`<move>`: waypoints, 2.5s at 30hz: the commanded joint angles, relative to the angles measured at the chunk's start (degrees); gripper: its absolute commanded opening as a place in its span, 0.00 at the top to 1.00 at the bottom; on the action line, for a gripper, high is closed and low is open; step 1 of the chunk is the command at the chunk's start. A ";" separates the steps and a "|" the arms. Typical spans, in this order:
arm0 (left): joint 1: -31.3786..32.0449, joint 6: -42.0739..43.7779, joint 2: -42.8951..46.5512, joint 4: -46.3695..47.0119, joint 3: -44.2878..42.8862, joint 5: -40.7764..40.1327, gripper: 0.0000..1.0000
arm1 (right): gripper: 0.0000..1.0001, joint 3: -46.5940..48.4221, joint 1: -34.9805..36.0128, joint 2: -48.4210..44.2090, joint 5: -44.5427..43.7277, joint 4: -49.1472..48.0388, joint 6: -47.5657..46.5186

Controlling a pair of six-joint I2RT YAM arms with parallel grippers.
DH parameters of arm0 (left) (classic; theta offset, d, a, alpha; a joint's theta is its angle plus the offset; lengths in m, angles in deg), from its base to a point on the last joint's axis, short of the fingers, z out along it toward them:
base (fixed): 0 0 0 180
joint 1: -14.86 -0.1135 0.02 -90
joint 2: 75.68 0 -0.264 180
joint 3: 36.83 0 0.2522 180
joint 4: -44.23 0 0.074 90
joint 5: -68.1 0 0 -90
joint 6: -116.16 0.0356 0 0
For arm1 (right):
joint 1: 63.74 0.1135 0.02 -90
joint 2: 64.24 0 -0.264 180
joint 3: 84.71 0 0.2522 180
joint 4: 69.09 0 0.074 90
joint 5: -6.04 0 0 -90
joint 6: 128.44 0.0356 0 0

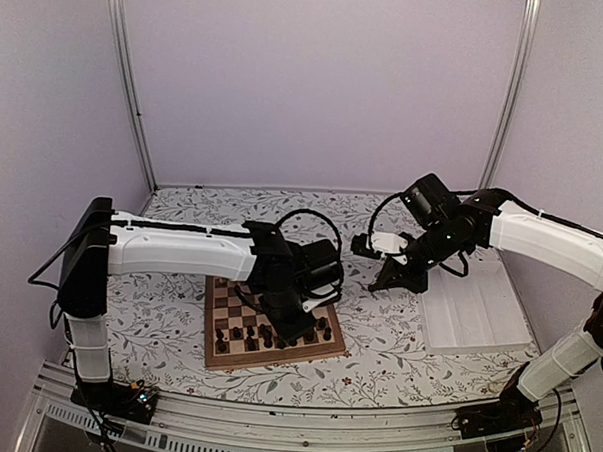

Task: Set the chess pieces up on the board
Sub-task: Place the chess piece on the chessboard.

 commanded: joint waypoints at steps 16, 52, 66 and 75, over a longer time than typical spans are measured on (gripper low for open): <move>0.80 0.12 1.85 0.25 -2.01 -1.49 0.67 | 1.00 0.93 -0.33 -0.15 1.41 0.47 -0.01; -37.25 8.54 43.04 36.51 32.68 3.50 0.50 | 1.00 50.43 17.56 43.20 -19.56 22.46 -17.93; -37.14 8.60 41.96 35.93 32.67 8.04 0.55 | 0.85 52.58 18.25 49.46 -19.75 20.57 -16.11; -37.15 9.02 39.69 36.14 32.87 10.73 0.54 | 0.65 50.98 17.48 43.35 -17.92 20.47 -13.85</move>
